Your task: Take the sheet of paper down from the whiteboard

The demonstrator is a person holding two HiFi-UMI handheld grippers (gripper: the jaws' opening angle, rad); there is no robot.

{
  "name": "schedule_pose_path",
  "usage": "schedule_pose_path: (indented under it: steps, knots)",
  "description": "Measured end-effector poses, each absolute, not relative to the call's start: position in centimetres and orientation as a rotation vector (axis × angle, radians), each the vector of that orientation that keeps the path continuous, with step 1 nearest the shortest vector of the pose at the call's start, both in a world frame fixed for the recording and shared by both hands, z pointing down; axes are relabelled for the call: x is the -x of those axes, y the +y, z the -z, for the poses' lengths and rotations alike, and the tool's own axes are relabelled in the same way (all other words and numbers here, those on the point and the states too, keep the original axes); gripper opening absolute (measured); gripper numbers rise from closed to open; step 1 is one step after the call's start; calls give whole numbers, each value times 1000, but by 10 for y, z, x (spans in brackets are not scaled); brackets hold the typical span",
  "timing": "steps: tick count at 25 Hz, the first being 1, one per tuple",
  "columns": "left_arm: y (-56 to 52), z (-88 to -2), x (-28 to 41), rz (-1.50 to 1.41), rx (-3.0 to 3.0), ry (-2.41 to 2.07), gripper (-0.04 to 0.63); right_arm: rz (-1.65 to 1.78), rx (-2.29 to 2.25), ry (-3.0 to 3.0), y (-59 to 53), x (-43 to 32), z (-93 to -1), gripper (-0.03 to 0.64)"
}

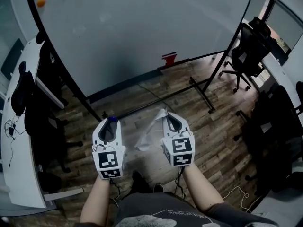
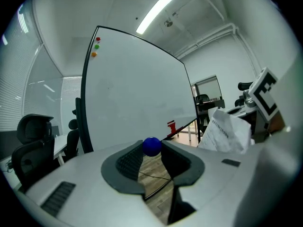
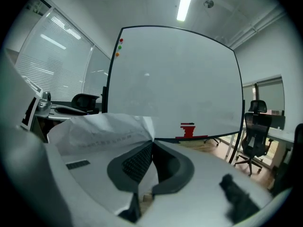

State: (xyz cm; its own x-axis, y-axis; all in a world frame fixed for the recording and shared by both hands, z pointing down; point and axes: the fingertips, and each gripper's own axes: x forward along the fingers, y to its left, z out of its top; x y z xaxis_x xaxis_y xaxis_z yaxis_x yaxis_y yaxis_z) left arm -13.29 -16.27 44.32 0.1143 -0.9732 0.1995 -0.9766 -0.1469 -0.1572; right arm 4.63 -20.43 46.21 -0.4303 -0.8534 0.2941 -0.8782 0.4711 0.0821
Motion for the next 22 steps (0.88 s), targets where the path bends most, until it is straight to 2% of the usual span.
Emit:
schedule_pose_path:
  steps: [9,22]
  knots:
    - [-112,-449,88,-453,-2277,-2094,126,-155,-1382,-2490,-168,-84,-470,23]
    - [-80,-433,62,-353,-2288,-2104,126,-196,-1373,-2497,-135,-103,-471,23]
